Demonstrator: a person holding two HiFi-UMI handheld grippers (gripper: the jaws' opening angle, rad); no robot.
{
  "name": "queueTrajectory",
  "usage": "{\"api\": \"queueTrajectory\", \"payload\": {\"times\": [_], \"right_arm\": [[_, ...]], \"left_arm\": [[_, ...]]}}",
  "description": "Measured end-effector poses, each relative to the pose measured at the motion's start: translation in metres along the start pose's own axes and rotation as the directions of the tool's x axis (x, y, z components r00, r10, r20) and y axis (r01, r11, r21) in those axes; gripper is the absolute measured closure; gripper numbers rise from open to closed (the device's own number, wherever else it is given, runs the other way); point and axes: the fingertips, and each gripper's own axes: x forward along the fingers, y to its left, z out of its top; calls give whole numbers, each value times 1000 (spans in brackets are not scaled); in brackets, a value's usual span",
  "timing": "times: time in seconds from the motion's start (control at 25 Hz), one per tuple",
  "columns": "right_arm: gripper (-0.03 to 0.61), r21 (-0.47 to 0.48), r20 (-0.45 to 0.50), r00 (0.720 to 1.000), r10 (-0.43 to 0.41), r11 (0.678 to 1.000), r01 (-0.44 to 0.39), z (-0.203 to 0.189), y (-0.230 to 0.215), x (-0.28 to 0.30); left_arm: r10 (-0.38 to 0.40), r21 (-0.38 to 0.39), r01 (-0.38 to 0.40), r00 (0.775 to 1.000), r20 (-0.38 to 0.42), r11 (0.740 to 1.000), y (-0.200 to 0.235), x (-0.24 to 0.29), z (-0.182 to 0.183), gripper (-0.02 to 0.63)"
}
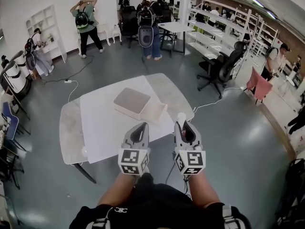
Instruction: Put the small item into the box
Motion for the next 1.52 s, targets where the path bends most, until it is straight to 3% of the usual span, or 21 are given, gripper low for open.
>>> {"api": "queueTrajectory", "payload": {"times": [0.44, 1.0, 1.24, 1.52], "right_arm": [[466, 1, -37, 999, 24, 1000, -24, -15, -4, 119], [466, -16, -99, 993, 67, 997, -69, -43, 23, 284], [466, 3, -145, 987, 66, 998, -66, -61, 14, 319], [466, 12, -190, 974, 126, 992, -126, -82, -8, 348]], "left_arm": [[-6, -27, 5, 1000, -20, 1000, 72, 90, 0, 609], [-12, -77, 9, 999, -43, 997, 198, 195, -6, 609], [-10, -89, 3, 997, -77, 996, 220, 229, -15, 609], [50, -91, -58, 994, -93, 994, 222, 257, -20, 608]]}}
